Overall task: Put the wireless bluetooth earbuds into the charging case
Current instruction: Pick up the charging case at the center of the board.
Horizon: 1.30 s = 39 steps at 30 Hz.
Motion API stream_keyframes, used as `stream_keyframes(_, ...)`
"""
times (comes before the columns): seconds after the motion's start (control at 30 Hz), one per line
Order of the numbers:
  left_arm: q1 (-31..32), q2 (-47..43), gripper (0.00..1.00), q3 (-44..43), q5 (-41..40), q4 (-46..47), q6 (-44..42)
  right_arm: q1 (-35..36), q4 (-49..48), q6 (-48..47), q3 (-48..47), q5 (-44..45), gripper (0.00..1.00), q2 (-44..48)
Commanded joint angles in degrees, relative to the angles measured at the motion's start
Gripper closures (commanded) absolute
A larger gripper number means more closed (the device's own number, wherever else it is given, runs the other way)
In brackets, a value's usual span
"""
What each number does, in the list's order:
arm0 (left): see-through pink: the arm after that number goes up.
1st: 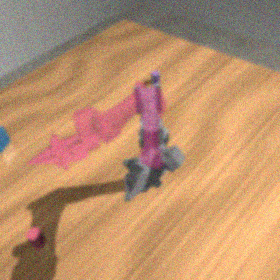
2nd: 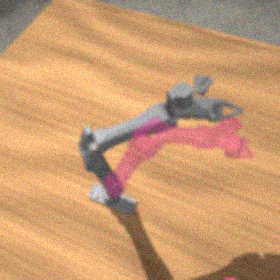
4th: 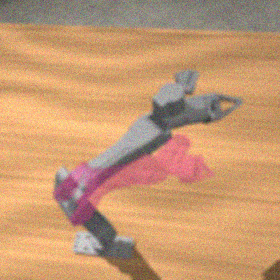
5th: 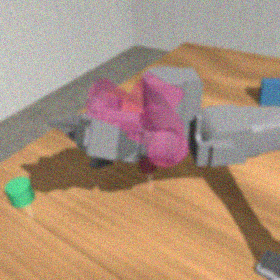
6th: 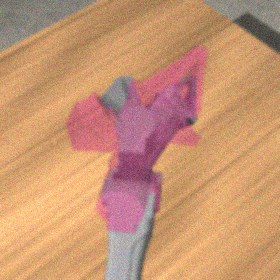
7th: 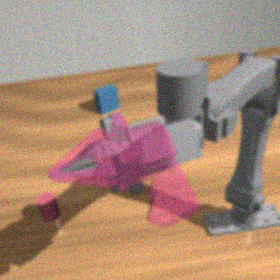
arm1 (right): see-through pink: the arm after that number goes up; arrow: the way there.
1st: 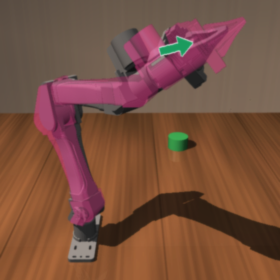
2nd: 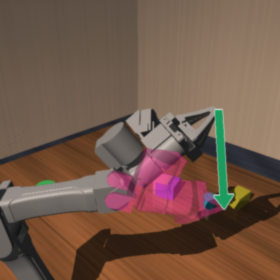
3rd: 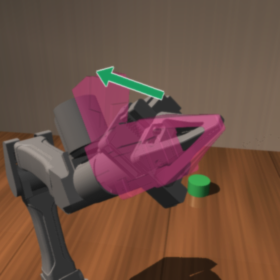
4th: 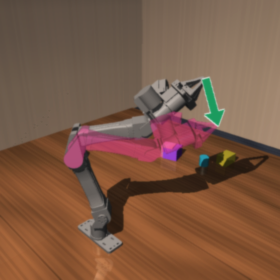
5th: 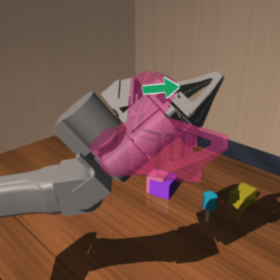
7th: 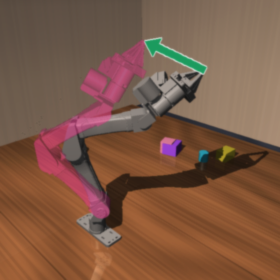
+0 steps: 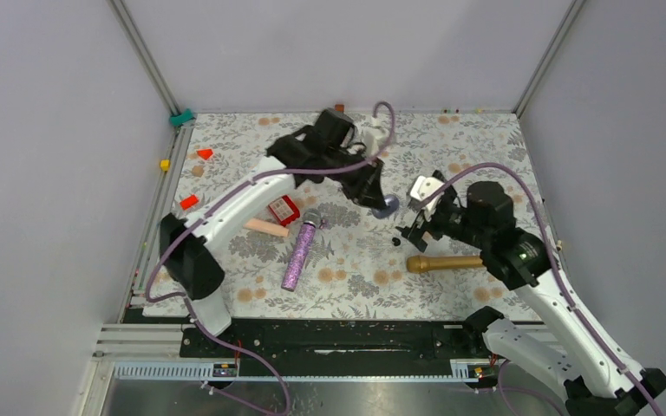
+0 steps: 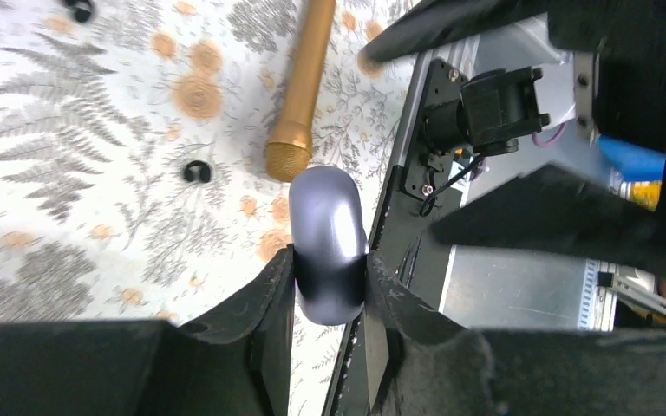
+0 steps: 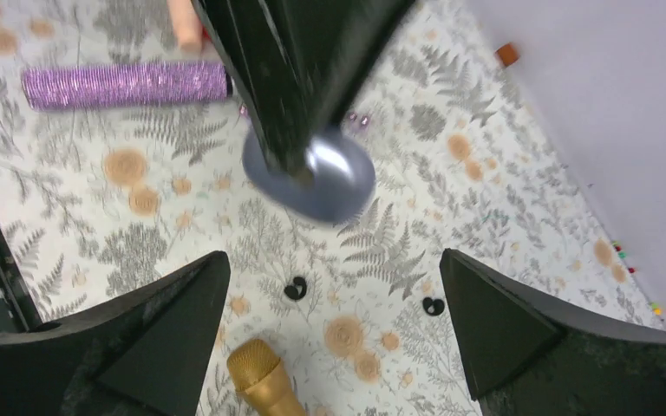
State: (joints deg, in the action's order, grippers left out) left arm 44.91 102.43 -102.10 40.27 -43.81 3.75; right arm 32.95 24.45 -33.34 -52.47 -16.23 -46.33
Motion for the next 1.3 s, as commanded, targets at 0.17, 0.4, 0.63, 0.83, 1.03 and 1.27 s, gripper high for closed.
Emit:
stream_keyframes(0.17,-12.37,-23.62,0.97,17.36,13.95,22.59,4.01,-5.43,1.50,19.20,-14.32,-21.19,0.01,-1.55)
stream_keyframes(0.4,-12.45,-30.11,1.00,35.80,15.87,51.24,22.94,-8.32,-15.32,40.28,-12.19,-39.32,0.01,-7.71)
stream_keyframes(0.63,-13.19,-29.85,1.00,45.86,14.13,73.38,37.60,-10.96,-51.06,63.64,1.72,-45.02,0.05,-9.22)
stream_keyframes(0.83,-13.97,-29.26,1.00,52.15,13.88,91.84,48.87,-12.21,-51.66,60.73,7.00,-40.09,0.08,-8.15)
stream_keyframes(1.03,-13.96,-28.83,1.00,55.00,12.39,96.28,52.08,-13.08,-54.16,61.16,9.45,-36.33,0.10,-8.54)
stream_keyframes(1.27,-13.95,-28.09,1.00,58.68,9.90,104.39,55.59,-13.35,-66.54,70.00,13.13,-37.34,0.17,-9.92)
